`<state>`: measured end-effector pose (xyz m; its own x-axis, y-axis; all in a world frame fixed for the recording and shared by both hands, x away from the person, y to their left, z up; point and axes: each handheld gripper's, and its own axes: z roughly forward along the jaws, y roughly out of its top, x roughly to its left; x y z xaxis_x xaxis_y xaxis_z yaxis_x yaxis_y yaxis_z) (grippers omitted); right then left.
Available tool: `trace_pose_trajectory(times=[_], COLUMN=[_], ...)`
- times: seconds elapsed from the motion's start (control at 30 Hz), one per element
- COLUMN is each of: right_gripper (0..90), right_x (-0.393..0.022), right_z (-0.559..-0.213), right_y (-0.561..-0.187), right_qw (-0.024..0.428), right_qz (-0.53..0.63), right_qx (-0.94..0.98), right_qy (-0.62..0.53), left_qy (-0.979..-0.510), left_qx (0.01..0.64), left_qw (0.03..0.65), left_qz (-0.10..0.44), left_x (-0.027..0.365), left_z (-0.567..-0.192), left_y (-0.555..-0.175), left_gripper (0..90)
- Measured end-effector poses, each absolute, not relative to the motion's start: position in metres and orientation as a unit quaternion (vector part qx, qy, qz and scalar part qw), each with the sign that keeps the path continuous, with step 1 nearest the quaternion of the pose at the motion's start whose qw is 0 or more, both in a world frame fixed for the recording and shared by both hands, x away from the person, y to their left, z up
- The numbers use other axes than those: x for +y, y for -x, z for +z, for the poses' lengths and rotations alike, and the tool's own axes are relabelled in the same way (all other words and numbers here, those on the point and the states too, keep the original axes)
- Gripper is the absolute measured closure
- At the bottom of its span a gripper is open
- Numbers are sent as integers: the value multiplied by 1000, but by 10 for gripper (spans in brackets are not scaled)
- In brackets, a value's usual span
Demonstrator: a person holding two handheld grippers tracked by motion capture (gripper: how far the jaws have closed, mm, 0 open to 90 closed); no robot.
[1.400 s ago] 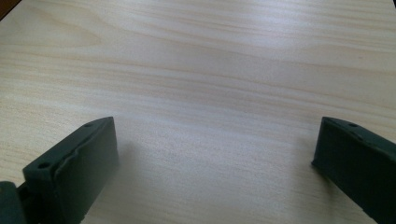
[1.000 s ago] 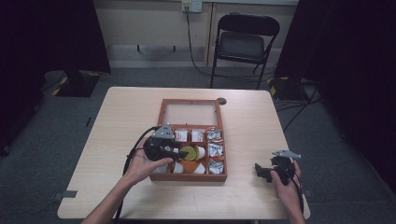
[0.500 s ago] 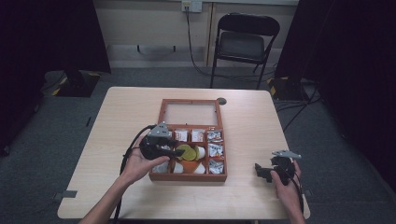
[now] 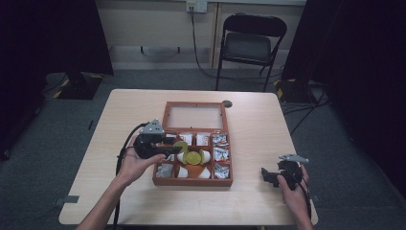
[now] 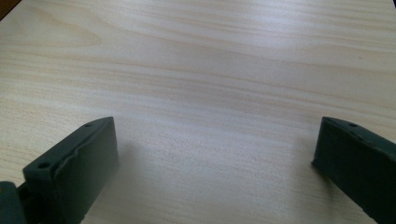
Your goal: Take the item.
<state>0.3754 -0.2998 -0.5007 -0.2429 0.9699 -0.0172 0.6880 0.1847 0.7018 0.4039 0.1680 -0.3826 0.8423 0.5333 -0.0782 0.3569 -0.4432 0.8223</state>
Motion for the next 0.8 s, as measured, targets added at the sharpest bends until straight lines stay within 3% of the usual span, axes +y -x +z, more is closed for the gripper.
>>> trace_pose_trajectory(times=[0.8], right_gripper=[0], right_x=[-300], right_z=[-501], right_y=[-375], right_qw=[240], right_qz=[294], right_qx=[731], right_qy=[-567], left_qy=[-822], left_qx=[303], left_qw=[466], left_qz=[127], left_x=[210], left_z=[-375], left_y=[-408], left_gripper=[553])
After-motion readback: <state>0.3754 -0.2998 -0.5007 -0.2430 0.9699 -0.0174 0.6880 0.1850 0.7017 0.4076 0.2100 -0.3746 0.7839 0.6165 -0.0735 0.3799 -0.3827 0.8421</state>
